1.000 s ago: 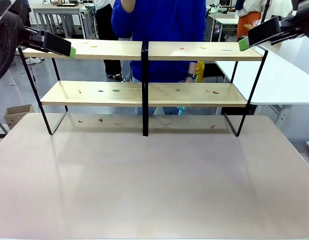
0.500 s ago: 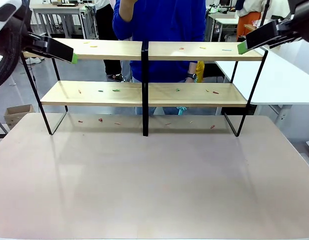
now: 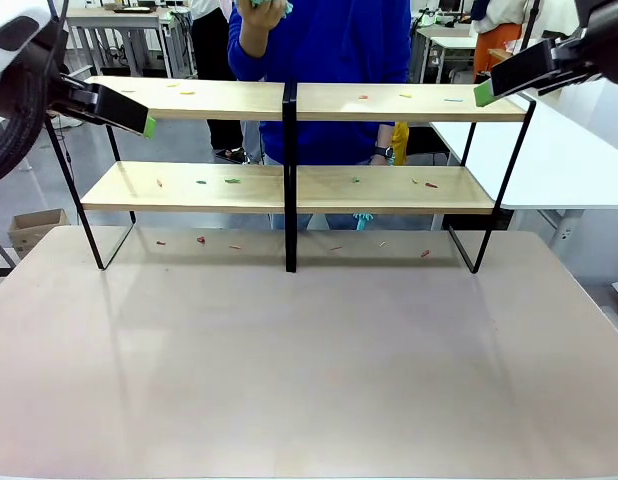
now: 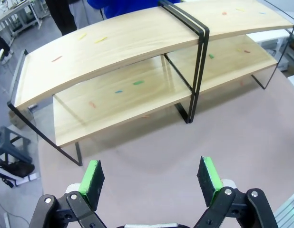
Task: Clean the shelves.
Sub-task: Pick up the Duster when the human hands it over.
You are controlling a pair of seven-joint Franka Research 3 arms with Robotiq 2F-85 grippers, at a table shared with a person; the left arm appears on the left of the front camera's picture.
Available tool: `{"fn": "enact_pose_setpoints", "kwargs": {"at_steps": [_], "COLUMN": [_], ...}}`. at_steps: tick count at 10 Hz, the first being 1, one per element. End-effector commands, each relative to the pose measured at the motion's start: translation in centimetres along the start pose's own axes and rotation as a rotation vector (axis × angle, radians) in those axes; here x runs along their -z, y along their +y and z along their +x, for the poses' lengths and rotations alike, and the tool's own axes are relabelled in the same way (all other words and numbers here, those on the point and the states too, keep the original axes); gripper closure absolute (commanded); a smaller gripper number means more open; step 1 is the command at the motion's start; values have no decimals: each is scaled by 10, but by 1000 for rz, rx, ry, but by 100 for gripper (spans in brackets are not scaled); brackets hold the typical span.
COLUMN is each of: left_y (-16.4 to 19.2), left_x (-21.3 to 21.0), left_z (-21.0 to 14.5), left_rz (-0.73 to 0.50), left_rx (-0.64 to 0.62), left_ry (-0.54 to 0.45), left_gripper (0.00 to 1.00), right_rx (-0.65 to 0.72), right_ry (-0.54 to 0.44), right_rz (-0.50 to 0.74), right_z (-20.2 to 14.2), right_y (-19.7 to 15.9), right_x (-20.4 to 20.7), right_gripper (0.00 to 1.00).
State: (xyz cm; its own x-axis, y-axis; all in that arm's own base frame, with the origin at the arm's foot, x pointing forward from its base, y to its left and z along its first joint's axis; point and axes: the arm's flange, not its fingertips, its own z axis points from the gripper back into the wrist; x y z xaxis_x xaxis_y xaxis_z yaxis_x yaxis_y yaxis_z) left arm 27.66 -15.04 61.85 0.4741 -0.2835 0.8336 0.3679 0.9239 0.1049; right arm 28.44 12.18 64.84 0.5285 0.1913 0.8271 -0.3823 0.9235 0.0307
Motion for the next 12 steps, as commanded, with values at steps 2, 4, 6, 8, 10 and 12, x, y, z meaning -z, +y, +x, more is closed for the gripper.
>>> {"fn": "enact_pose_setpoints", "kwargs": {"at_steps": [2,4,6,8,10,12], "left_y": [0,0,0,0,-2,-2], "left_x": [-1,-1,-1,-1,-5,-12], "left_z": [1,1,1,1,0,1], "left_rz": [-6,-6,-6,-6,-26,13], "left_rx": [-5,-5,-5,-5,1,-11], "left_ry": [-16,-16,-16,-16,-67,-128], "left_gripper": [0,0,0,0,0,0], "right_rx": [113,134,132,135,136,128], "right_ry": [-99,-99,-86,-82,-70,-60], "right_rz": [-81,-70,-59,-59,-64,-64], "right_z": [16,23,22,22,21,20], "right_y": [24,40,47,50,48,48], "right_x": [5,5,10,12,13,16], "right_gripper": [0,0,0,0,0,0]}}
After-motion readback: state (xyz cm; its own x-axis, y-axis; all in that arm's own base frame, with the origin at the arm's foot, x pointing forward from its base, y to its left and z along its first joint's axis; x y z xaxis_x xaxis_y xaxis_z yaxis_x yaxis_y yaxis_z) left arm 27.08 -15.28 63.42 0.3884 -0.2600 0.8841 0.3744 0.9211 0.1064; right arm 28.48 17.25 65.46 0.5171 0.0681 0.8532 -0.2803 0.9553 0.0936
